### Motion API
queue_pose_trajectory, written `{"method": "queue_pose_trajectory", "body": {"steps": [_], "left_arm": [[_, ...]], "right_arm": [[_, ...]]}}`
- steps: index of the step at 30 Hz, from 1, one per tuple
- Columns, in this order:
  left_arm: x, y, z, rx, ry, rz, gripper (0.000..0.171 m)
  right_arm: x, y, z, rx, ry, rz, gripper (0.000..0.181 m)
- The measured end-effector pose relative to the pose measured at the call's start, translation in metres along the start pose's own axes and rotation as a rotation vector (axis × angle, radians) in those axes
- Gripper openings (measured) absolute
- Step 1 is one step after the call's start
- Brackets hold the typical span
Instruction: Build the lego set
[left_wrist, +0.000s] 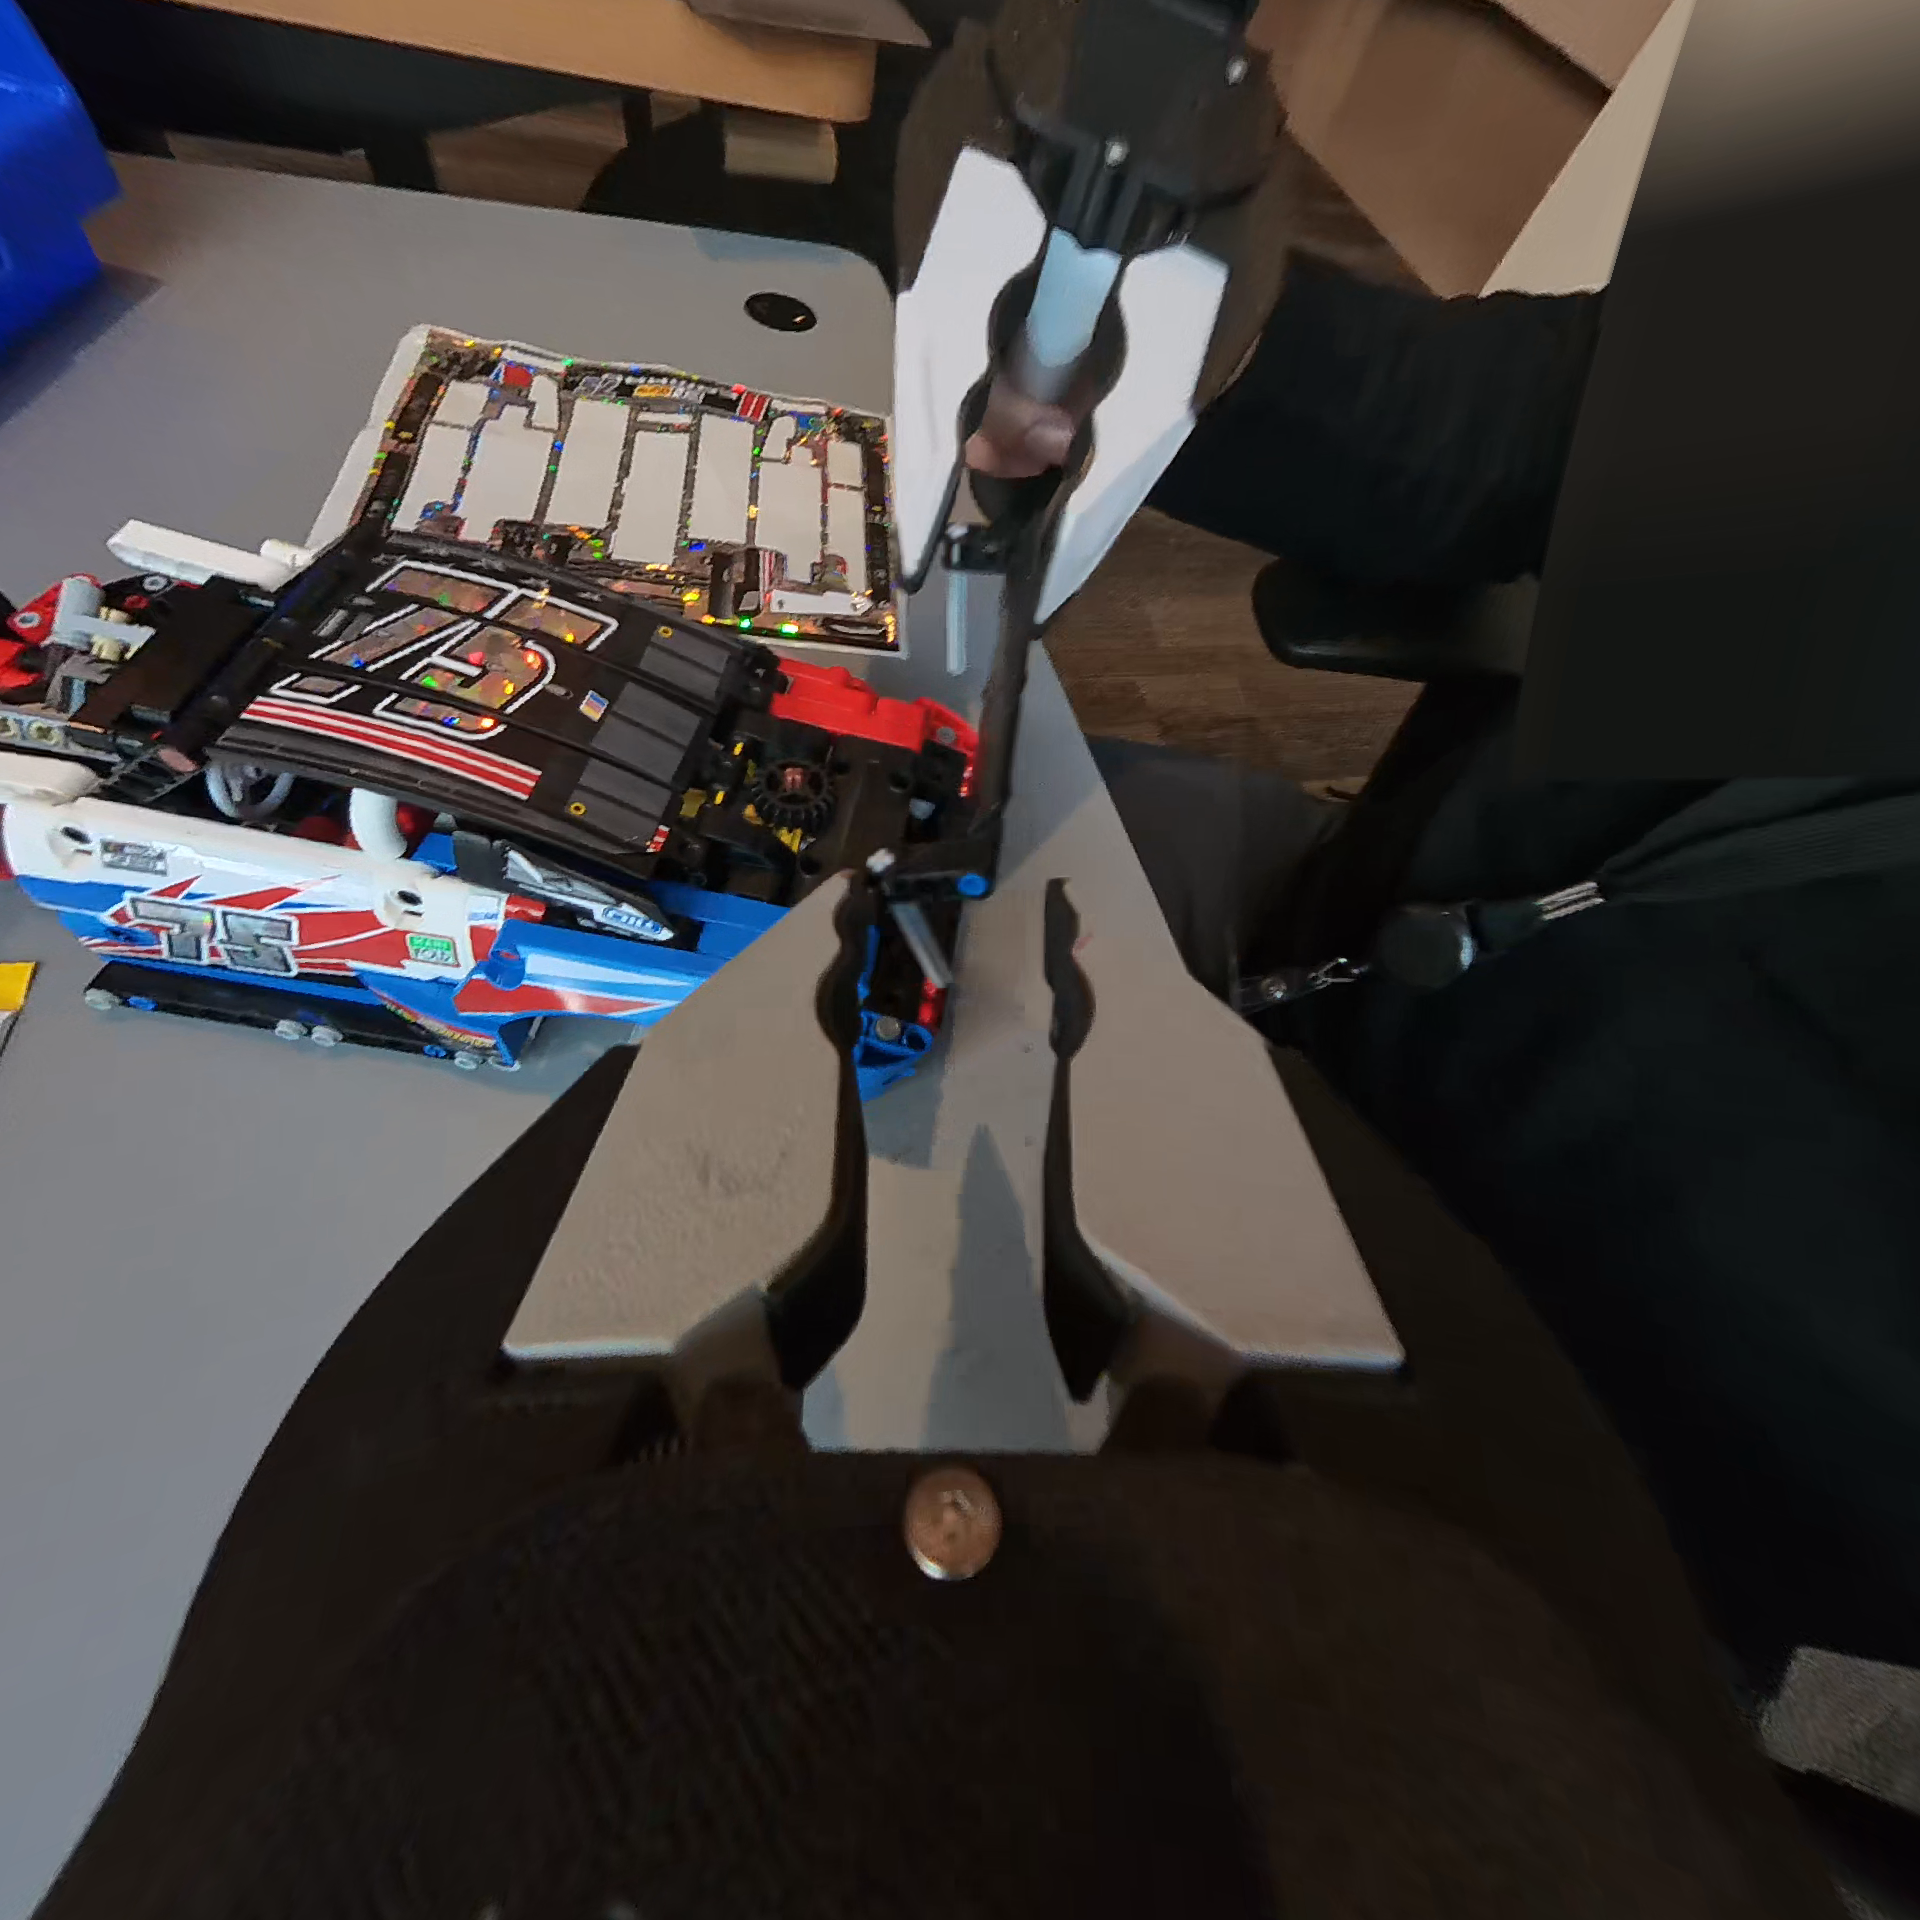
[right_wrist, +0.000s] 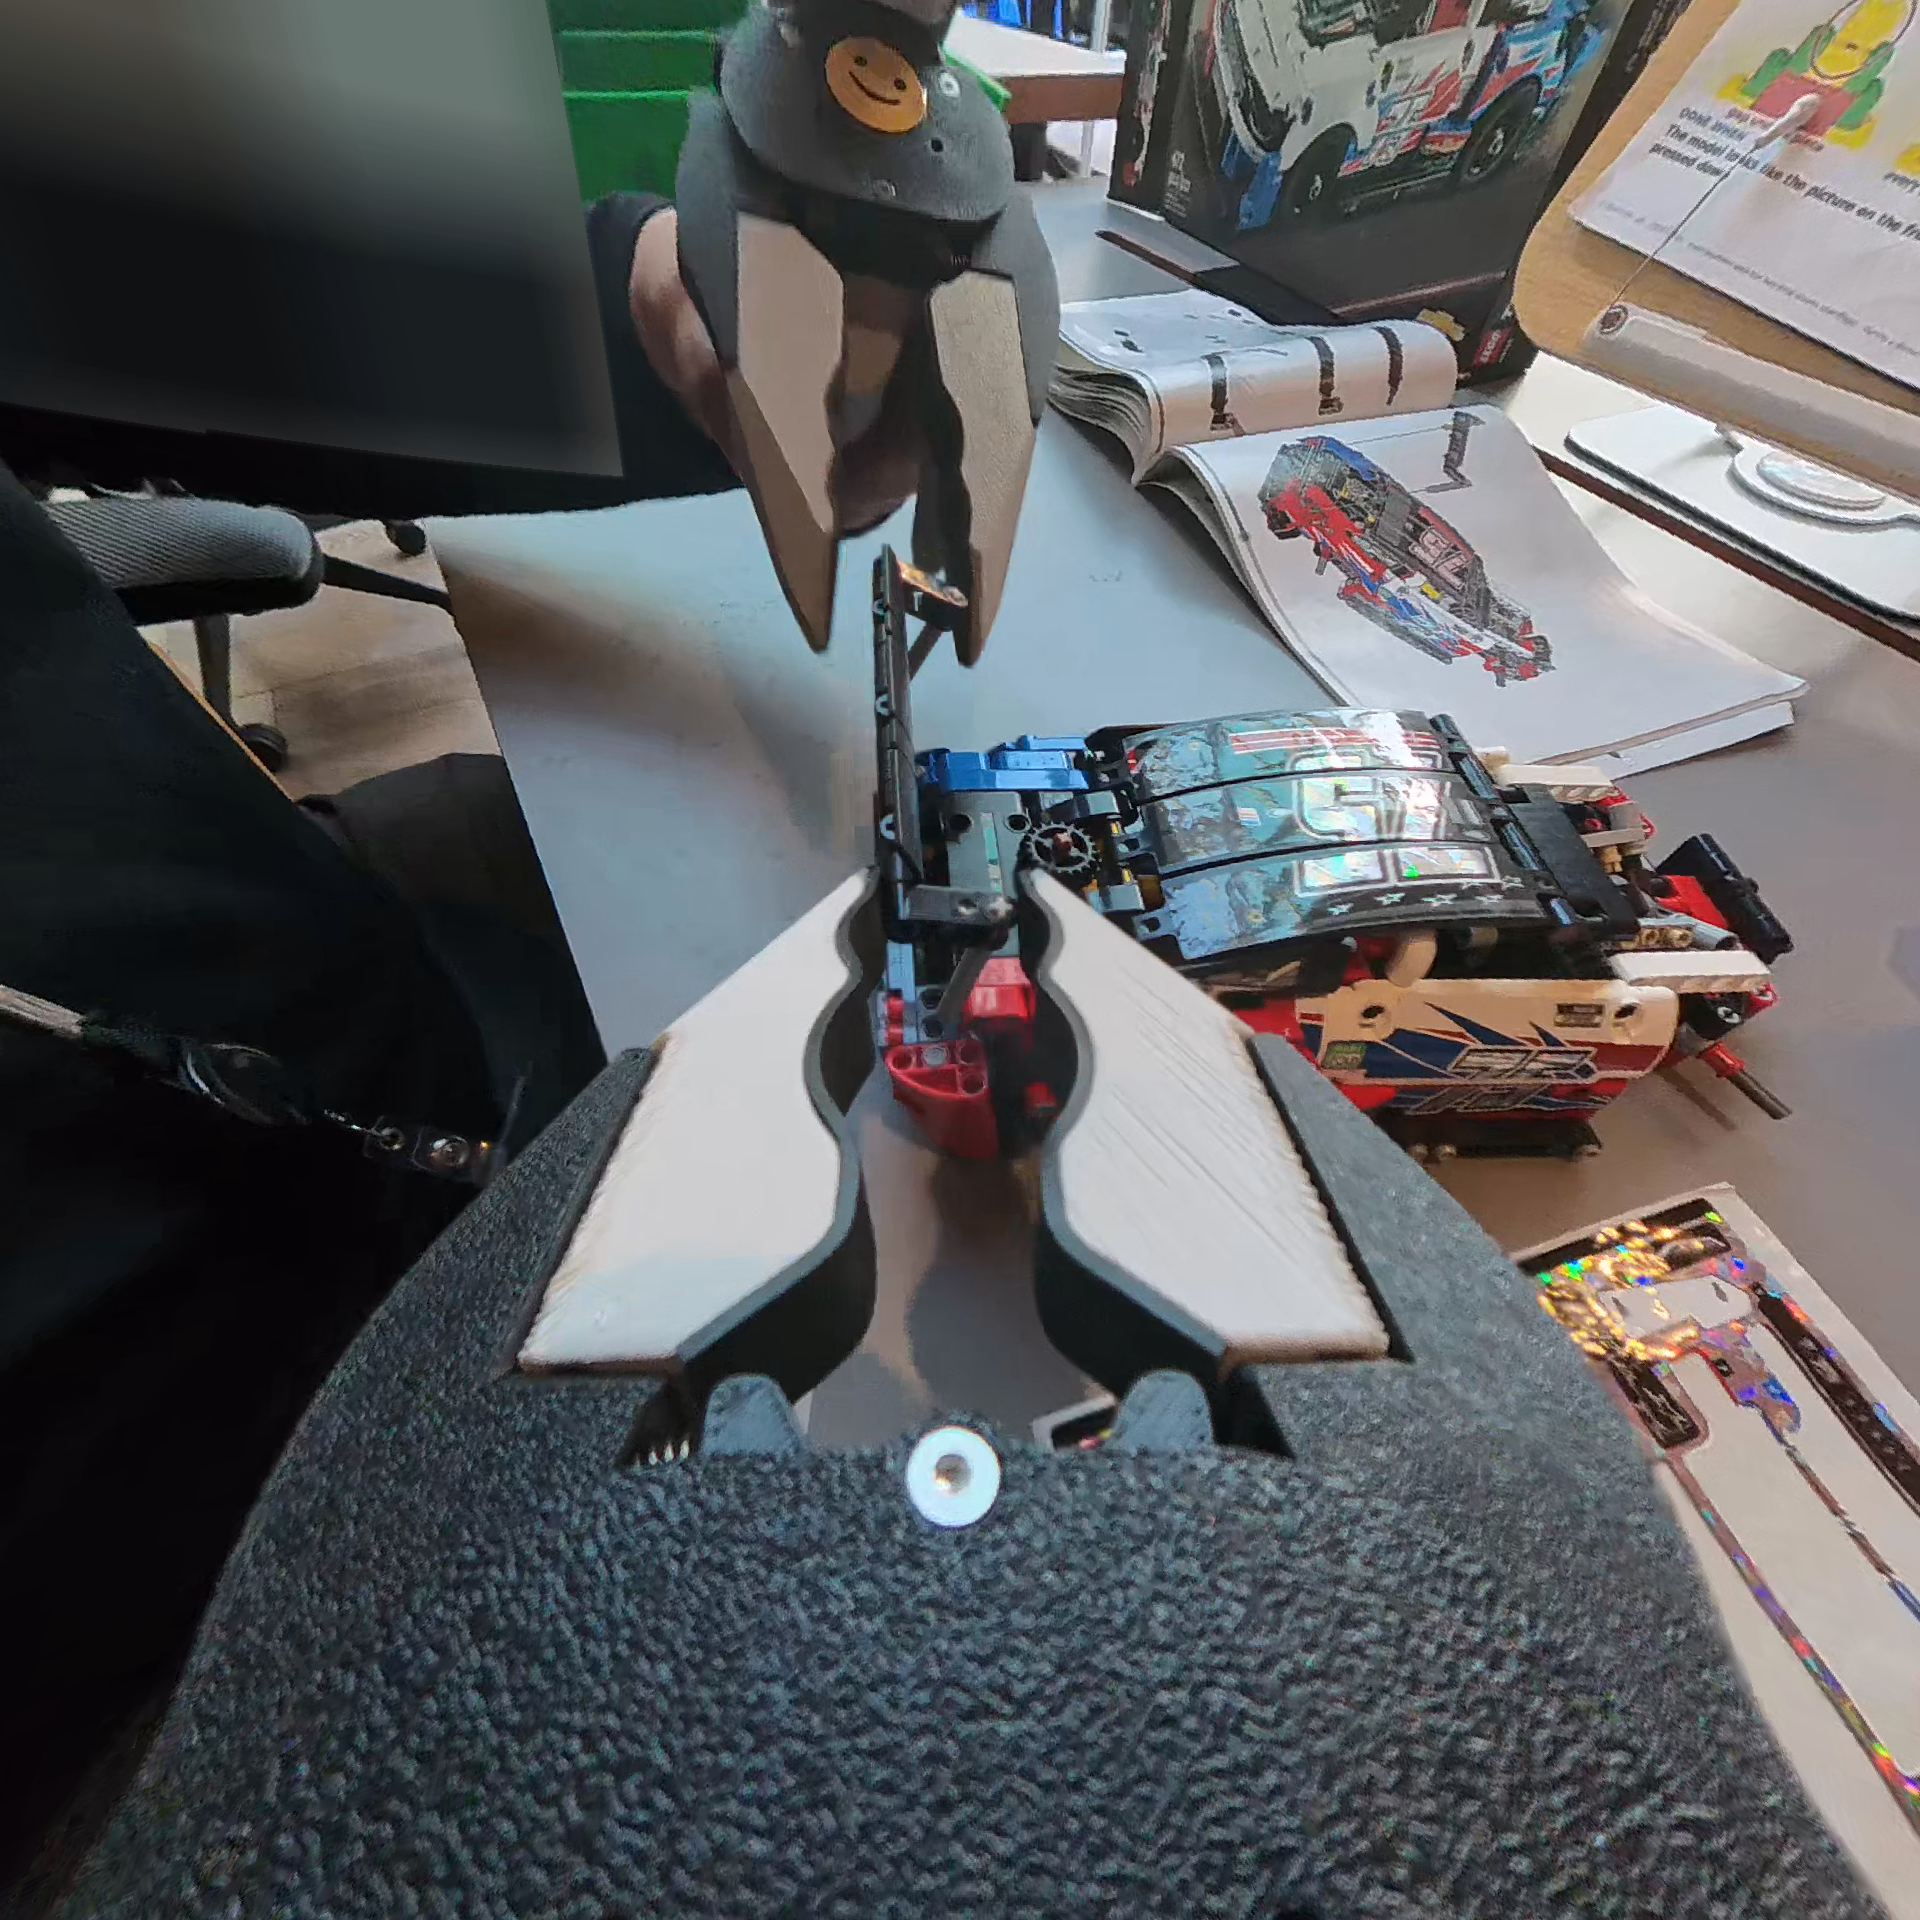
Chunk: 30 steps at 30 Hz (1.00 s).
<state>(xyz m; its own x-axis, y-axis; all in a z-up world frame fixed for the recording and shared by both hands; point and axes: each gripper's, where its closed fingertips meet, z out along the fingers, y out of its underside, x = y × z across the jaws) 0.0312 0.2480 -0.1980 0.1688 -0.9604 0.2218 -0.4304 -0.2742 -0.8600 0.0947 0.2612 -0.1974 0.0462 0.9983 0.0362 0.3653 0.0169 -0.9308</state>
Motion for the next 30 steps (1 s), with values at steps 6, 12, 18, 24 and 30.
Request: {"method": "queue_pose_trajectory", "body": {"steps": [6, 12, 18, 24, 30], "left_arm": [[-0.003, 0.000, -0.002, 0.016, 0.025, -0.060, 0.021], [-0.011, 0.008, 0.002, -0.034, -0.094, 0.106, 0.020], [-0.011, 0.002, -0.002, -0.012, -0.118, 0.146, 0.020], [-0.014, 0.008, 0.003, 0.016, -0.112, 0.113, 0.020], [-0.015, 0.016, 0.004, 0.020, -0.117, 0.119, 0.020]], "right_arm": [[0.001, 0.001, 0.001, -0.043, 0.036, -0.061, 0.023], [0.002, 0.011, 0.005, -0.090, 0.009, 0.016, 0.023], [0.003, 0.011, 0.006, -0.065, -0.014, 0.069, 0.024], [0.007, 0.014, 0.006, -0.062, -0.041, 0.110, 0.024], [0.005, 0.016, 0.010, -0.094, -0.010, 0.053, 0.024]]}}
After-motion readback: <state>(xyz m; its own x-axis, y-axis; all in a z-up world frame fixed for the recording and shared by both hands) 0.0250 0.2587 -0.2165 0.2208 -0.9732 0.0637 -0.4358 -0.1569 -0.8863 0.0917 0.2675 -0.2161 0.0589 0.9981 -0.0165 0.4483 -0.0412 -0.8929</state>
